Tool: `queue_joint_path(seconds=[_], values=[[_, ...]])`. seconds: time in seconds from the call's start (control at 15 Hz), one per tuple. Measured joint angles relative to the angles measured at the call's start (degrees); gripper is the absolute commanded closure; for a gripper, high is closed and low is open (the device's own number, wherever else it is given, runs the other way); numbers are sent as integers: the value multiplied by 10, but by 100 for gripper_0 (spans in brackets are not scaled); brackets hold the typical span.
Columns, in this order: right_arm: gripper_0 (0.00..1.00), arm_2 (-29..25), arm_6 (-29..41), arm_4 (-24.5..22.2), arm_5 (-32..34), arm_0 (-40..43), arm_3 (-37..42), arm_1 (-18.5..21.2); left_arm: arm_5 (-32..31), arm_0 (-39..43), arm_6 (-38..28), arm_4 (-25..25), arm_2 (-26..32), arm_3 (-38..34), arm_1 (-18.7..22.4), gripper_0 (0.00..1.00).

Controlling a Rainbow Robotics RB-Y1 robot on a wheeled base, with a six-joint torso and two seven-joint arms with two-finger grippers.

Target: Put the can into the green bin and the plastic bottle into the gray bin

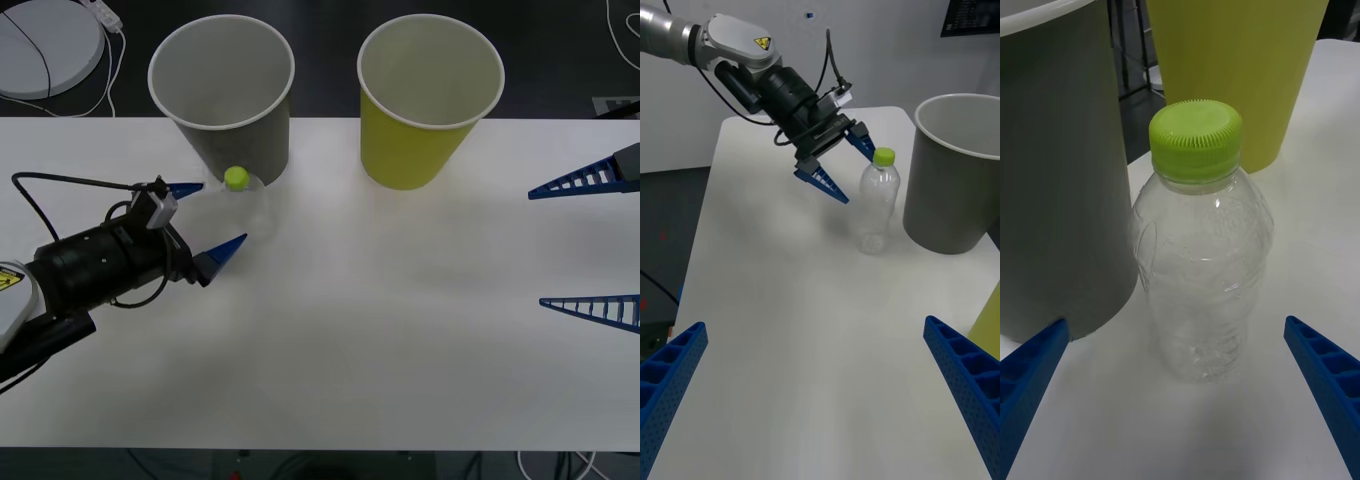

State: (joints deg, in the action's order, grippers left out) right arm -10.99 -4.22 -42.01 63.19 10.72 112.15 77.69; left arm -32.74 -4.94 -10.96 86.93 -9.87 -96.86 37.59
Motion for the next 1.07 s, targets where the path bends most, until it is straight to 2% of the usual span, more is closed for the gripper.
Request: queue_joint_path(seconds=[0.2,0.67,1.07], values=[[0,0,0,0,0,0,0,0,5,-18,-2,5,-8,15,-9,0],[0,0,0,0,0,0,0,0,5,-39,-18,50,-12,30,-43,0],[0,0,0,0,0,0,0,0,5,-61,-34,66,-24,45,-49,0]])
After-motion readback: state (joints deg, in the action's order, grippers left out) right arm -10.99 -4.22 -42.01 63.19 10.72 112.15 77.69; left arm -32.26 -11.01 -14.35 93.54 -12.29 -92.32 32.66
